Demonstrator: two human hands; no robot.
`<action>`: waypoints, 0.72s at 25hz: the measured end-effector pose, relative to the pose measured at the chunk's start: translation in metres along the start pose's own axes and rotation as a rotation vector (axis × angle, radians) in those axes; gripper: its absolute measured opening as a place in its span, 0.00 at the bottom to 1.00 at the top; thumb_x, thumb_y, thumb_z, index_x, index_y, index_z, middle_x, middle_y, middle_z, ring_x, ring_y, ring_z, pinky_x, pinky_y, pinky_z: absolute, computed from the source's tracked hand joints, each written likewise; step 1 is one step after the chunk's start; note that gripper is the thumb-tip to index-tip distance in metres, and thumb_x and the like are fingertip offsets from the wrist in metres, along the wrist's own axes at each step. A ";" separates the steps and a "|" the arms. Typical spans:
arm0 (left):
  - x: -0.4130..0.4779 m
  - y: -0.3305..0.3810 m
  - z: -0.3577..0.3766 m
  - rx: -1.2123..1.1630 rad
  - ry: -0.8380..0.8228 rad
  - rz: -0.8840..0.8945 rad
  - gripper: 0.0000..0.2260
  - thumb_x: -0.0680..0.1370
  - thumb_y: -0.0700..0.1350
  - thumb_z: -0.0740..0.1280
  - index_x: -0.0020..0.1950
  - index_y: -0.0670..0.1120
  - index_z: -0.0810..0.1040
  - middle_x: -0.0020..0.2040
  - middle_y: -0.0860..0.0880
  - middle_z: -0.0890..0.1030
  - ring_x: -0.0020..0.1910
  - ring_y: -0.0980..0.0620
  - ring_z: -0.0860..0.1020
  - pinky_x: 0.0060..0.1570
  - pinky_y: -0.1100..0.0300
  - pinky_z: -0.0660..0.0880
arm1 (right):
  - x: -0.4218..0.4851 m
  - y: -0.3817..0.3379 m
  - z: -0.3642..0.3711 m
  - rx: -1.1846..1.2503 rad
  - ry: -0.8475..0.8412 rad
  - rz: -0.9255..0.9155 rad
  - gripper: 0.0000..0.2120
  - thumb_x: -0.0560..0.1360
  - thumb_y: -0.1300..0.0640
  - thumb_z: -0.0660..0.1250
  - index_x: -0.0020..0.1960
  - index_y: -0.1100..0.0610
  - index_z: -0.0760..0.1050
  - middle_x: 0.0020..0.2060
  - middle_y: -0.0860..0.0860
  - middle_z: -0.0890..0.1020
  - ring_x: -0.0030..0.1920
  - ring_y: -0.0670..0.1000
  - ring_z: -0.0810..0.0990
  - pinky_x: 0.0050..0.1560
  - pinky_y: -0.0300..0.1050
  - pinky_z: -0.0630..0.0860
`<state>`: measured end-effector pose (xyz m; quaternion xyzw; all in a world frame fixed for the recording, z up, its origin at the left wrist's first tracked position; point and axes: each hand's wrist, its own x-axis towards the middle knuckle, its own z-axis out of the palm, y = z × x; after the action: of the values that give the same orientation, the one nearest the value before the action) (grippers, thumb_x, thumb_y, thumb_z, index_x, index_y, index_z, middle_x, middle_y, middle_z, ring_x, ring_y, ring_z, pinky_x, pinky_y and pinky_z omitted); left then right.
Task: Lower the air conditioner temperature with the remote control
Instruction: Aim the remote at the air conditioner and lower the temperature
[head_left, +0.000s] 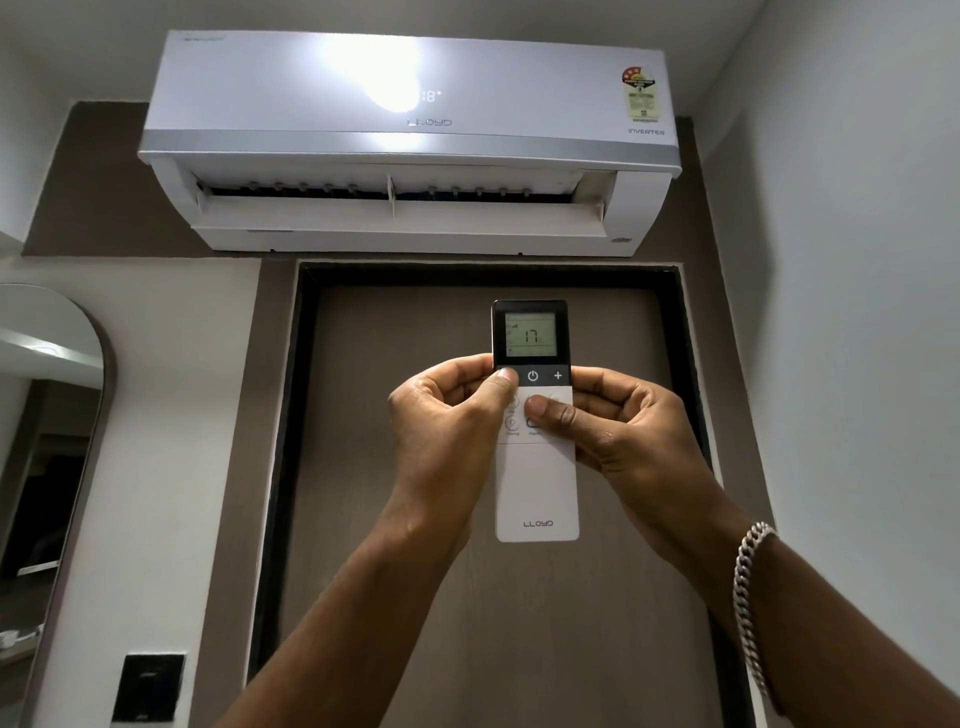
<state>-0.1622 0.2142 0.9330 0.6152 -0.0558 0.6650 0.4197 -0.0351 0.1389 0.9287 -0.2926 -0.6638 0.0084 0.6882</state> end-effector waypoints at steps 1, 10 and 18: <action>0.000 0.000 0.000 0.002 0.001 0.002 0.07 0.74 0.40 0.69 0.50 0.40 0.81 0.43 0.44 0.86 0.36 0.53 0.85 0.30 0.67 0.77 | 0.000 0.000 0.000 -0.003 0.000 0.001 0.15 0.62 0.54 0.75 0.49 0.51 0.81 0.41 0.46 0.89 0.43 0.48 0.88 0.37 0.36 0.82; 0.000 -0.001 0.000 0.045 0.027 0.061 0.03 0.74 0.39 0.69 0.43 0.46 0.81 0.38 0.50 0.85 0.35 0.54 0.85 0.30 0.66 0.78 | 0.000 0.004 0.003 0.015 -0.013 -0.006 0.17 0.62 0.54 0.75 0.50 0.52 0.81 0.42 0.47 0.89 0.43 0.49 0.89 0.38 0.37 0.83; 0.002 -0.003 -0.003 0.008 0.031 0.058 0.03 0.74 0.39 0.69 0.44 0.45 0.82 0.35 0.50 0.86 0.33 0.55 0.84 0.28 0.68 0.76 | 0.003 0.006 0.003 0.008 -0.018 -0.008 0.18 0.61 0.53 0.75 0.50 0.52 0.80 0.41 0.46 0.89 0.43 0.48 0.88 0.37 0.36 0.83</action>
<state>-0.1622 0.2182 0.9325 0.6046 -0.0645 0.6867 0.3984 -0.0355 0.1465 0.9287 -0.2873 -0.6710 0.0110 0.6834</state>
